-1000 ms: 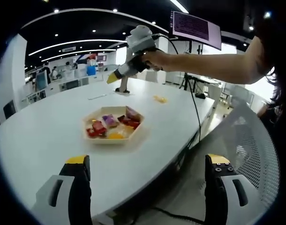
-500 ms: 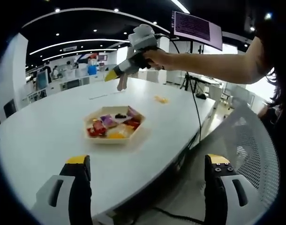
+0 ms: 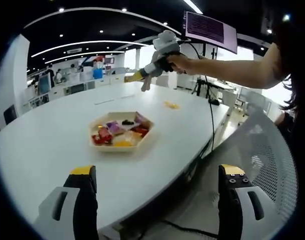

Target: Place the target food into the container with the food tongs after gripping and lifting it, then release it inside without dropping or visibly crushing the food.

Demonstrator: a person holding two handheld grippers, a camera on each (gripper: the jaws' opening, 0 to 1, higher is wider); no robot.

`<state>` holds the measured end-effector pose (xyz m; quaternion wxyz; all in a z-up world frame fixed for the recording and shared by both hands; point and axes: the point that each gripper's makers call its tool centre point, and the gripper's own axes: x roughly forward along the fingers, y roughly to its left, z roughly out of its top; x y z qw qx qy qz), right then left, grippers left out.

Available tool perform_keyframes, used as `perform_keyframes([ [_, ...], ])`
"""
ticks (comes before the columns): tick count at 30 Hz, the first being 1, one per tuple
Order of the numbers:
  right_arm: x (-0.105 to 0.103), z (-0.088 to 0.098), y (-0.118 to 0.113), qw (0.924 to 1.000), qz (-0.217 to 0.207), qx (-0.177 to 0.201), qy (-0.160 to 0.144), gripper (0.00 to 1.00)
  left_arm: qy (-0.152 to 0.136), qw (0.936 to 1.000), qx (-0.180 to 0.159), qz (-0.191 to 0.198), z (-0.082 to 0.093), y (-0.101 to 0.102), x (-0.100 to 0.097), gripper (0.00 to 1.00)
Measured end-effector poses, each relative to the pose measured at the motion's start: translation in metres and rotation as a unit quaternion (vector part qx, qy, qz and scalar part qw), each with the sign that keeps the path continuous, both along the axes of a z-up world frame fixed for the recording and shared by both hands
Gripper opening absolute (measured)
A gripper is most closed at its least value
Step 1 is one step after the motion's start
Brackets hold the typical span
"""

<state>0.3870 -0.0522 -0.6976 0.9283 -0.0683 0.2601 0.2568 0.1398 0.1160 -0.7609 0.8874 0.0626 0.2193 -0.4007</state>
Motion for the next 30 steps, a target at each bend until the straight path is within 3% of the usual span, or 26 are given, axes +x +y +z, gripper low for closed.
perform_keyframes([
  [6,0.005,-0.003,-0.035,0.9996,-0.030,-0.001,-0.002,0.32,0.008,0.9999,0.005,0.006,-0.003,0.002,0.001,0.97],
  [19,0.014,-0.026,-0.145,0.9918,-0.127,0.002,0.010,0.32,0.016,0.9996,0.019,0.015,-0.009,0.006,0.003,0.96],
  [23,0.017,-0.033,-0.166,0.9868,-0.157,0.035,0.020,0.32,0.019,0.9994,0.015,0.025,-0.009,0.009,0.006,0.97],
  [30,0.017,-0.052,-0.188,0.9851,-0.170,0.001,0.023,0.32,0.024,0.9992,0.015,0.027,-0.011,0.009,0.005,0.97],
])
